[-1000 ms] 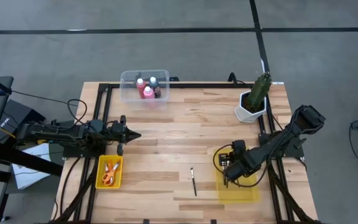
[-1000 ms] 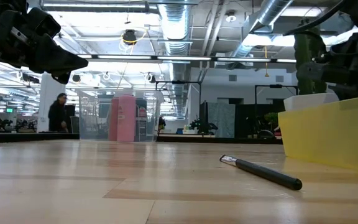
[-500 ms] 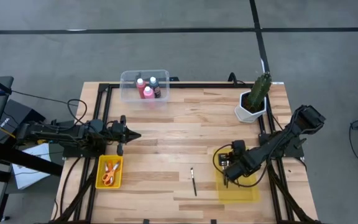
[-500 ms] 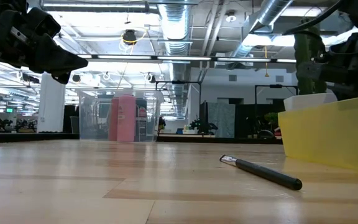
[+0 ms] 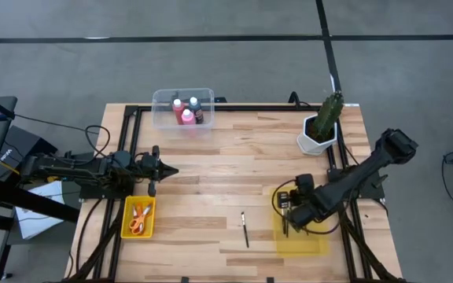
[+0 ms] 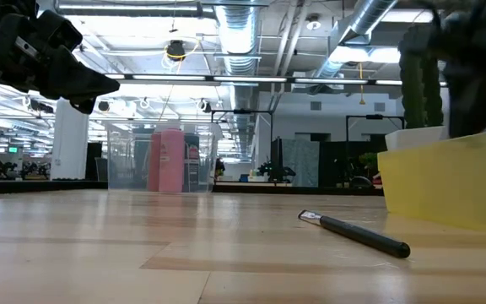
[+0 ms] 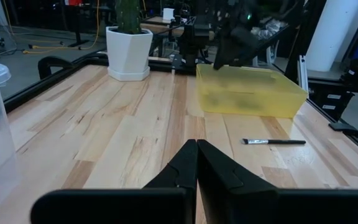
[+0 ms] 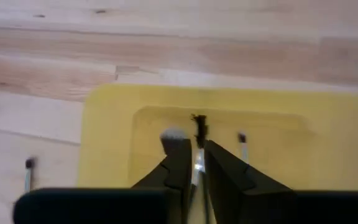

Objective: Pick & Place Paint Supplies
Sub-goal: Adjust the yellow bin

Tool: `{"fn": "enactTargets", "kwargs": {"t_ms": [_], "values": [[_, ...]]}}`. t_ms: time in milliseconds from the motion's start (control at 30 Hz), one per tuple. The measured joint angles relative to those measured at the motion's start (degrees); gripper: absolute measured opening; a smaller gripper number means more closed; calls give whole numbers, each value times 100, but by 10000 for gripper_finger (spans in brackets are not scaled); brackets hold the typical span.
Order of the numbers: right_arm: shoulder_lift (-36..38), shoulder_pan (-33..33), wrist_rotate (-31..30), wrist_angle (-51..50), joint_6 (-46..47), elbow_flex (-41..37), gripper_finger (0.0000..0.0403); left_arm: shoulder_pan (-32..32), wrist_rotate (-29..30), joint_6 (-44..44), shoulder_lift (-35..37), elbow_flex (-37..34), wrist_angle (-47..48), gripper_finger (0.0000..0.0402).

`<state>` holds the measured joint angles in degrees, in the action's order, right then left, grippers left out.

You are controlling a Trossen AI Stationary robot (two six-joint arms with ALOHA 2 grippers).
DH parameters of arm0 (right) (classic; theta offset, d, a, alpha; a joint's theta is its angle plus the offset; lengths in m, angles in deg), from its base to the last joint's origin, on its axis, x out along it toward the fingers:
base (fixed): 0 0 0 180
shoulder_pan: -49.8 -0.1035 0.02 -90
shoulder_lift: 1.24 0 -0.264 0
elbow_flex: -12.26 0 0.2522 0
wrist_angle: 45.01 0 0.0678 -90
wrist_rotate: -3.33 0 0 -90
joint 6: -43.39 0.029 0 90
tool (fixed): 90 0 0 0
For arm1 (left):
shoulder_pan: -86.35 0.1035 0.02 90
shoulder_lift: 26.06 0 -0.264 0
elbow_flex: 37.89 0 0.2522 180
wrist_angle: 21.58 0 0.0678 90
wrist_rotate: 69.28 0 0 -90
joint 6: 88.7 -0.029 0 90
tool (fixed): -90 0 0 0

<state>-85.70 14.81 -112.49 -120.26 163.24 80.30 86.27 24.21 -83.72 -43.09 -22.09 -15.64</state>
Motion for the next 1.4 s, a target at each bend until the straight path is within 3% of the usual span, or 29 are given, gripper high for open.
{"fn": "enactTargets", "kwargs": {"t_ms": [200,433,833,1400], "values": [[242,-402,500,-978,-162,539,8,-2,-2,2,2,0,-1,1],[193,-1250,1626,-988,47,759,2,-1,-4,1,2,0,-1,1],[165,-2091,3147,-1201,71,966,1,-1,-11,0,1,0,1,1],[-1089,-2532,3499,-209,130,962,0,-2,-26,0,0,0,-1,1]]}}
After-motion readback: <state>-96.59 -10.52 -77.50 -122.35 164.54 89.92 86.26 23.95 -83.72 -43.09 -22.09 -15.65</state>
